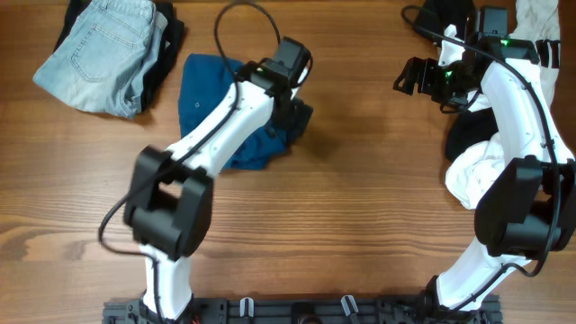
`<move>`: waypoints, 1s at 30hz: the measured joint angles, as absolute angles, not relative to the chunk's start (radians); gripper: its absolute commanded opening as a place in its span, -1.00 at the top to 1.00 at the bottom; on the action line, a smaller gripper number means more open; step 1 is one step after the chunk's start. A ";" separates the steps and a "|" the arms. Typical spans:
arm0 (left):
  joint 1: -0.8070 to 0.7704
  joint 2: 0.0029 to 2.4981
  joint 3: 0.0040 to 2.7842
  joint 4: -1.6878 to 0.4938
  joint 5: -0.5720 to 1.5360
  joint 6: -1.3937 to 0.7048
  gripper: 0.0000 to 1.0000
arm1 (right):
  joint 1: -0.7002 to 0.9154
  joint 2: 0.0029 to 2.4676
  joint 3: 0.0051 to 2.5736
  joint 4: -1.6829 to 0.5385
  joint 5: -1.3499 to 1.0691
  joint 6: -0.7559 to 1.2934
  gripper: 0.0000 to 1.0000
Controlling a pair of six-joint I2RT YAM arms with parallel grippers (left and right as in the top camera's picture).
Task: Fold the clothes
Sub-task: 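Grasp the folded teal bundle with the left gripper, then carry the bundle with the left gripper to the top-left clothes pile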
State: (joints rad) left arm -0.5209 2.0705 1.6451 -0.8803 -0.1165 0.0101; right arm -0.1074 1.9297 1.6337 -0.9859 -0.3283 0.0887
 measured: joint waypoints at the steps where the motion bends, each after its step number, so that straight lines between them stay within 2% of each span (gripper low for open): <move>1: -0.521 2.090 1.642 -0.883 -0.115 0.009 -1.00 | -0.107 1.930 1.634 -0.987 -0.329 0.089 -0.93; 22: -0.488 2.206 1.655 -0.910 -0.190 -0.034 -0.96 | -0.107 1.930 1.634 -0.990 -0.329 0.089 -0.96; 23: -0.488 2.209 1.659 -0.914 -0.190 -0.034 -0.88 | -0.107 1.930 1.634 -0.990 -0.329 0.089 -0.96; 26: -0.488 2.223 1.674 -0.925 -0.189 -0.034 -0.04 | -0.107 1.930 1.634 -0.989 -0.329 0.089 -0.96; 27: -0.487 2.231 1.680 -0.926 -0.198 -0.027 0.29 | -0.107 1.930 1.634 -0.987 -0.329 0.089 -0.96; 30: -0.475 2.248 1.692 -0.923 -0.244 -0.028 0.77 | -0.107 1.930 1.634 -0.986 -0.329 0.088 -0.96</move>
State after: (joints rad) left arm -0.4751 2.2478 1.6920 -0.9226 -0.2436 -0.0280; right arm -0.1074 1.9297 1.6337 -0.9863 -0.3286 0.0883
